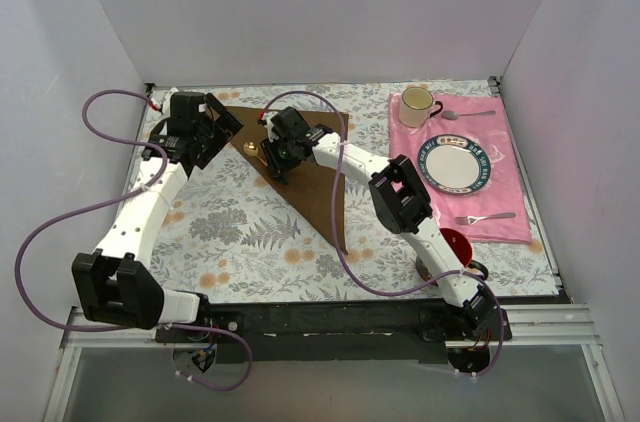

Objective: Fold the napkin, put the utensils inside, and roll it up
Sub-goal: Place the utensil onto the napkin, then fold the napkin

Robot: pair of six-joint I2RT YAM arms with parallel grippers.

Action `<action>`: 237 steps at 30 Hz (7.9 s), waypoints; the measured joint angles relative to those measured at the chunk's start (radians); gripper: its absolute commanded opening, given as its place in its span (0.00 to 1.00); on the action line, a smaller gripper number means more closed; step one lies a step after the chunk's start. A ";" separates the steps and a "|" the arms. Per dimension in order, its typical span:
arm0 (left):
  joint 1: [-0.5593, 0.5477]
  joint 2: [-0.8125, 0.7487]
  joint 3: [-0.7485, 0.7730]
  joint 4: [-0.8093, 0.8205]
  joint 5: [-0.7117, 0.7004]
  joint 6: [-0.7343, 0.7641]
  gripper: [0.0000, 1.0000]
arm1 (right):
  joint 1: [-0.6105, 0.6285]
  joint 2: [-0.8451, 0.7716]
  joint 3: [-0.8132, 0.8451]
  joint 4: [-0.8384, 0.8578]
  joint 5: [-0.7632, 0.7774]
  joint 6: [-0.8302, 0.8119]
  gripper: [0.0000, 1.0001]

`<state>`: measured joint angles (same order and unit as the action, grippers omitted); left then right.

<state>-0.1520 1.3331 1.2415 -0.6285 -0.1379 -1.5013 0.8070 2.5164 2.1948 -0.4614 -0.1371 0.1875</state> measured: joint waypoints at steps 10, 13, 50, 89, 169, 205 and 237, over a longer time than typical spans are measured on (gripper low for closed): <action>0.115 0.229 0.071 0.112 0.151 -0.049 0.90 | -0.002 -0.056 -0.005 -0.037 -0.022 -0.012 0.56; 0.156 0.347 0.071 0.188 0.179 -0.055 0.83 | -0.009 -0.187 -0.077 -0.053 -0.018 -0.022 0.57; 0.372 1.144 0.647 0.636 0.385 0.038 0.43 | -0.284 -1.070 -0.934 0.074 -0.145 -0.131 0.64; 0.224 0.721 0.224 0.653 0.475 -0.023 0.00 | -0.297 -1.236 -1.030 0.069 -0.158 -0.034 0.73; -0.026 0.250 -0.364 0.561 0.564 -0.105 0.42 | -0.185 -0.820 -1.040 0.339 -0.271 0.208 0.52; 0.032 1.084 0.342 0.923 0.715 -0.118 0.06 | -0.188 -0.317 -0.673 0.565 -0.488 0.336 0.26; 0.010 1.233 0.569 0.965 0.668 -0.090 0.09 | -0.268 -0.568 -0.918 0.511 -0.463 0.268 0.31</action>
<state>-0.1417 2.5656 1.8107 0.3363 0.5304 -1.5917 0.5388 1.9488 1.2766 0.0494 -0.5999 0.4553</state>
